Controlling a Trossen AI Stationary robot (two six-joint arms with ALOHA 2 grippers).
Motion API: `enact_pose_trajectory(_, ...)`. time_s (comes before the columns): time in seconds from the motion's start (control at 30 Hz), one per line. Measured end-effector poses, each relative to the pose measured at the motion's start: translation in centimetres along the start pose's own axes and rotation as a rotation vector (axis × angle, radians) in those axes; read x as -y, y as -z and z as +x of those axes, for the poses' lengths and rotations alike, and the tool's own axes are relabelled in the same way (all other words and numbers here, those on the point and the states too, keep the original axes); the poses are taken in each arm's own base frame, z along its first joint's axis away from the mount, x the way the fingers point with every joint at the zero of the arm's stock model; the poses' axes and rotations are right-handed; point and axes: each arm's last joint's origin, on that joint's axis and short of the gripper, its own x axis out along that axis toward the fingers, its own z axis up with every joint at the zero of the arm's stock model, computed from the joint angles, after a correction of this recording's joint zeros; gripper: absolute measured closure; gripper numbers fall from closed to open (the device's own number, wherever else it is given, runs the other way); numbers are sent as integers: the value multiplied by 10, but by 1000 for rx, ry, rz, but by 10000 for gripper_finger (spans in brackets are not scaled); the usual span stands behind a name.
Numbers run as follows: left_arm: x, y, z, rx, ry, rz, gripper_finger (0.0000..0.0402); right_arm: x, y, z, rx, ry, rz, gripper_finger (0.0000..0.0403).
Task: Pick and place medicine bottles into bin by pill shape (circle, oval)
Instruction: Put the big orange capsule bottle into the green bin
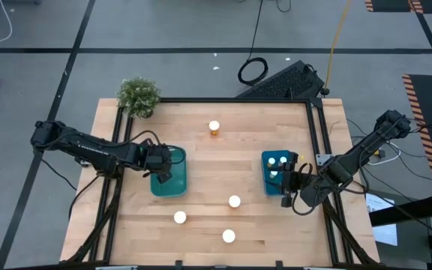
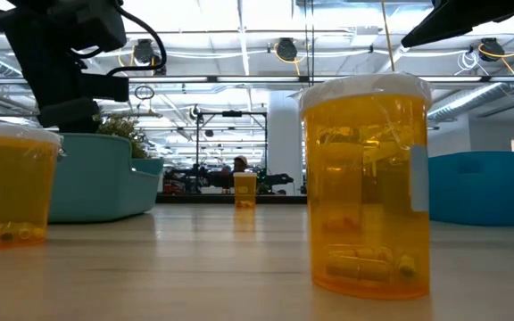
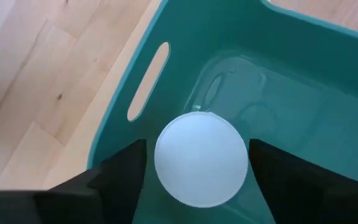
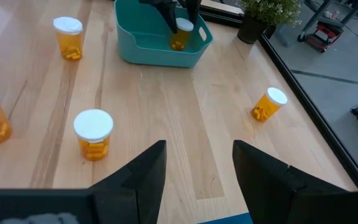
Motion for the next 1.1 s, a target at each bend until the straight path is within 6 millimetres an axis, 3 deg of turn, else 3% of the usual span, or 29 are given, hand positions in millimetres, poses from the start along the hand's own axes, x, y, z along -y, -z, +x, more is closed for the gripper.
enact_pose_trajectory(0.13, -1, -1, -4, -4, 4, 9, 90, 0, 0, 0, 0, 0, 0, 222)
enact_pose_trajectory(0.3, -3, -13, -24, 27, 20, 17, 83, 0, 0, 0, 0, -1, 0, 222)
enact_pose_trajectory(0.5, -5, -40, -51, 141, 50, 23, 82, 0, 0, 0, 0, -1, 0, 222)
enact_pose_trajectory(0.7, -23, -70, -68, 229, 8, -36, 82, 0, 0, 0, 0, -1, 3, 222)
enact_pose_trajectory(0.97, -44, -110, -72, 256, 10, 15, 99, 0, 0, 0, 2, 0, 6, 222)
enact_pose_trajectory(1.1, -48, -117, -77, 276, -9, 114, 117, 0, -1, 0, 5, -1, 19, 222)
